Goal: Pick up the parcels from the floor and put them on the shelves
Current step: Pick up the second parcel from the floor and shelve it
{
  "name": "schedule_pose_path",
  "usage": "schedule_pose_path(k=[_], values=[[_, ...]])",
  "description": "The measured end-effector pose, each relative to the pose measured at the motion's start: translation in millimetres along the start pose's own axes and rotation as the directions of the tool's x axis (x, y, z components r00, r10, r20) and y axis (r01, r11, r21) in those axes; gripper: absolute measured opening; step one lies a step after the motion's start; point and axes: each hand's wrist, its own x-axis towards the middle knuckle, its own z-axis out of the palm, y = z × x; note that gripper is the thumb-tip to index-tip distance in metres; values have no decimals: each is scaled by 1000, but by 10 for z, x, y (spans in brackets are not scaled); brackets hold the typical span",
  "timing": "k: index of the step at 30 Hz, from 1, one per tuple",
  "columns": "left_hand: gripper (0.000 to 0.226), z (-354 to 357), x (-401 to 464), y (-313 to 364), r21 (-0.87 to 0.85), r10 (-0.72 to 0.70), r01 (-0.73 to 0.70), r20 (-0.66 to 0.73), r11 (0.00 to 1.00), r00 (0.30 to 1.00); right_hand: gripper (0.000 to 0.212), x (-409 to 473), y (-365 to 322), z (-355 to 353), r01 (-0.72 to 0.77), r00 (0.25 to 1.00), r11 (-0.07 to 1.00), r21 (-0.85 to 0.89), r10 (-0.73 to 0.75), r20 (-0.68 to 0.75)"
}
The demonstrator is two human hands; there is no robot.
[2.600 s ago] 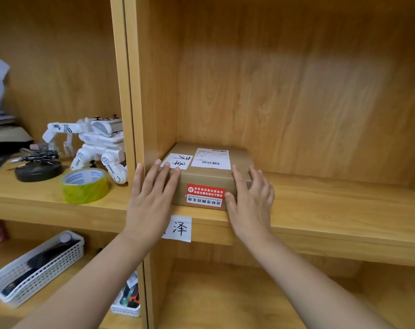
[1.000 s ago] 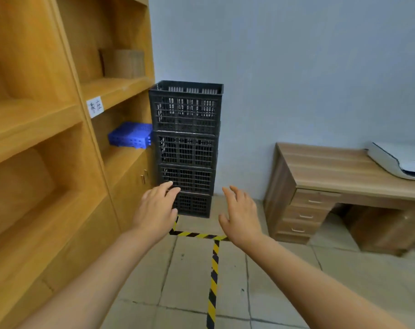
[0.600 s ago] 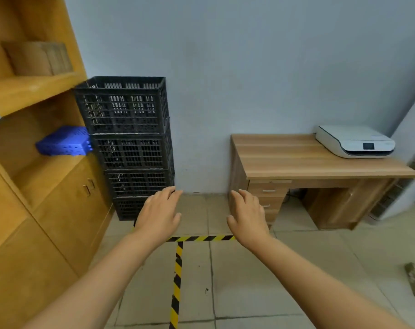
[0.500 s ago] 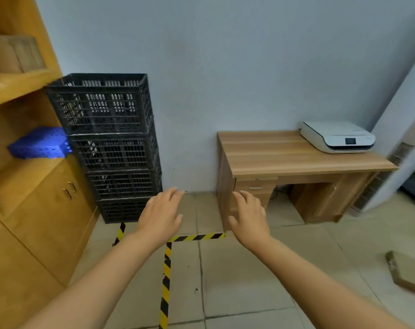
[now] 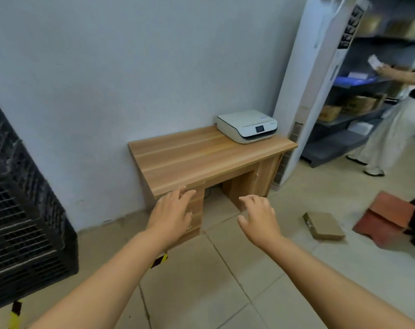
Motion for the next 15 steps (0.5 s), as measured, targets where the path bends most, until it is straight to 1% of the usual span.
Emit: schedule_pose_path(k=[4, 8, 11, 15], values=[[58, 73, 806, 35, -79, 80, -77, 45, 994, 996, 47, 561, 268, -150, -104, 994, 994, -23, 103, -45], [58, 261, 1550, 159, -87, 169, -162, 83, 983, 982, 46, 954, 560, -138, -221, 974, 974, -40, 218, -59], [58, 493, 1973, 357, -116, 230, -216, 123, 969, 965, 47, 1106, 834, -147, -314, 948, 948, -44, 311, -61], [59, 847, 2402, 739, -125, 347, -329, 172, 936, 922, 46, 1232, 1273, -223, -419, 907, 907, -37, 415, -72]])
